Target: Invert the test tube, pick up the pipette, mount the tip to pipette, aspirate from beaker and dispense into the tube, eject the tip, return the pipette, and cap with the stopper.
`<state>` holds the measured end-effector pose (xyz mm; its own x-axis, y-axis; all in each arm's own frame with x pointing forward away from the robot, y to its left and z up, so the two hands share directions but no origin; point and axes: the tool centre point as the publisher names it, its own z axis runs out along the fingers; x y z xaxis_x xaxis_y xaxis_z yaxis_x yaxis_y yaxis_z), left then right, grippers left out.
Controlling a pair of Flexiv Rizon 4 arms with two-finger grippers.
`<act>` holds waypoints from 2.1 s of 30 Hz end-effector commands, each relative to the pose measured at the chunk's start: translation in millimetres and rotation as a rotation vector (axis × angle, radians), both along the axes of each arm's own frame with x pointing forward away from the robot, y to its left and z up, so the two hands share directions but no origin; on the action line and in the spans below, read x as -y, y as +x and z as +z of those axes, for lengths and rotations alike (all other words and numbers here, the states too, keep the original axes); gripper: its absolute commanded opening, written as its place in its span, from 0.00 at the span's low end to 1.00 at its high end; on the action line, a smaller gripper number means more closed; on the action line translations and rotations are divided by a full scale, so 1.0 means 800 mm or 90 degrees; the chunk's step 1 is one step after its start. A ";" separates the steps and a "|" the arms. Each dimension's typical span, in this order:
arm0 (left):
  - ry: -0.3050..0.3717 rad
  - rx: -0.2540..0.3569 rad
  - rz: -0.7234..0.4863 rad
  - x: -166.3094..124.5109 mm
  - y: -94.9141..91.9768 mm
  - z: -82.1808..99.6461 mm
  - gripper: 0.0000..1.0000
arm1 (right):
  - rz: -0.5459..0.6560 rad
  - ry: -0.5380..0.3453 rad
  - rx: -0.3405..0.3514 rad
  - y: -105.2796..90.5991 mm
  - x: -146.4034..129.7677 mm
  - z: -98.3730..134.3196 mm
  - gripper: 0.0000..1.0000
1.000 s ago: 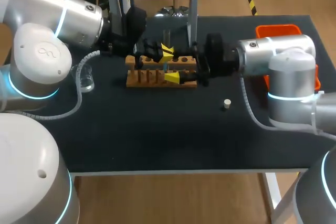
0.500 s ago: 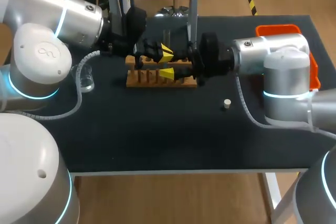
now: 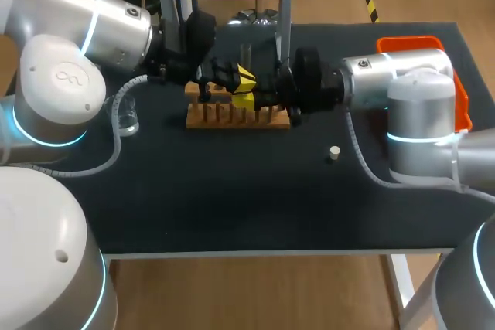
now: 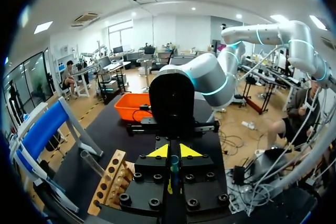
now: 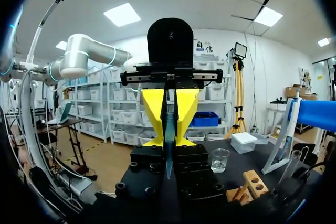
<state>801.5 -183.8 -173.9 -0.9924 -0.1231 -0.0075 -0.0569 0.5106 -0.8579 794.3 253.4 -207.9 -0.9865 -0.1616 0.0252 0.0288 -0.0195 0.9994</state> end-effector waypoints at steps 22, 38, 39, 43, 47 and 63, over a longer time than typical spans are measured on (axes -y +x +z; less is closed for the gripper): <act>0.002 0.000 0.001 -0.001 0.002 0.001 1.00 | 0.018 -0.012 0.019 -0.013 0.050 -0.007 0.00; 0.002 0.000 0.001 -0.001 0.002 0.001 1.00 | -0.015 -0.042 0.018 -0.019 0.177 -0.037 0.00; 0.002 0.000 0.001 -0.001 0.002 0.001 1.00 | -0.018 -0.042 0.018 -0.020 0.183 -0.038 0.00; 0.002 0.000 0.001 -0.001 0.002 0.001 1.00 | -0.033 -0.042 0.024 -0.023 0.203 -0.044 0.00; 0.002 0.000 0.001 -0.001 0.002 0.001 1.00 | -0.045 -0.039 0.027 -0.026 0.219 -0.049 0.00; 0.002 0.000 0.001 -0.001 0.002 0.001 1.00 | -0.069 -0.037 0.020 -0.027 0.240 -0.057 0.00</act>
<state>802.5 -183.1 -173.8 -0.9921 -0.1254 -0.0086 -0.0570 0.5096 -0.8585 773.9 62.0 -254.1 -0.9985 -0.0555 0.0006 -0.0014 0.0360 0.9994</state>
